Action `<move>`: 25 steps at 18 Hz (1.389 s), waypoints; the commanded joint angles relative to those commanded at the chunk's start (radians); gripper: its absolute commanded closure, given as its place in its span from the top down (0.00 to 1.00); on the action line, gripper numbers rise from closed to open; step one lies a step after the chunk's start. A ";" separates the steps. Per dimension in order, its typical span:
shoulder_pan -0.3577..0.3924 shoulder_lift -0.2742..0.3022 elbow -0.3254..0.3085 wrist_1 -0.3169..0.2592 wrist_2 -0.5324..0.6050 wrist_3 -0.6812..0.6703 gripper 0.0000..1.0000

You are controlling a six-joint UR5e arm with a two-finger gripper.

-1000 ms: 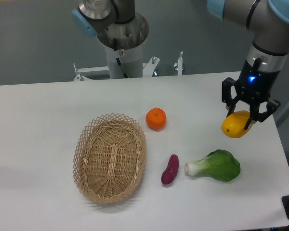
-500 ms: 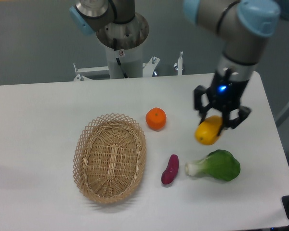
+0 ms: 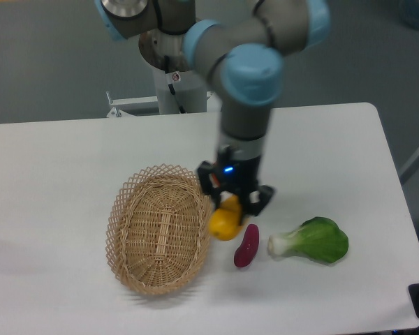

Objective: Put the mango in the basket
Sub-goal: 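Lower the yellow mango into the wicker basket, then open the gripper to release the mango and lift away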

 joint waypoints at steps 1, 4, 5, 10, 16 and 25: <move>-0.023 -0.012 -0.012 0.015 0.009 -0.011 0.48; -0.080 -0.043 -0.054 0.045 0.045 -0.028 0.48; -0.098 -0.057 -0.066 0.046 0.070 -0.029 0.48; -0.167 -0.118 -0.068 0.092 0.129 -0.054 0.48; -0.195 -0.146 -0.074 0.095 0.158 -0.058 0.53; -0.194 -0.141 -0.055 0.101 0.155 -0.045 1.00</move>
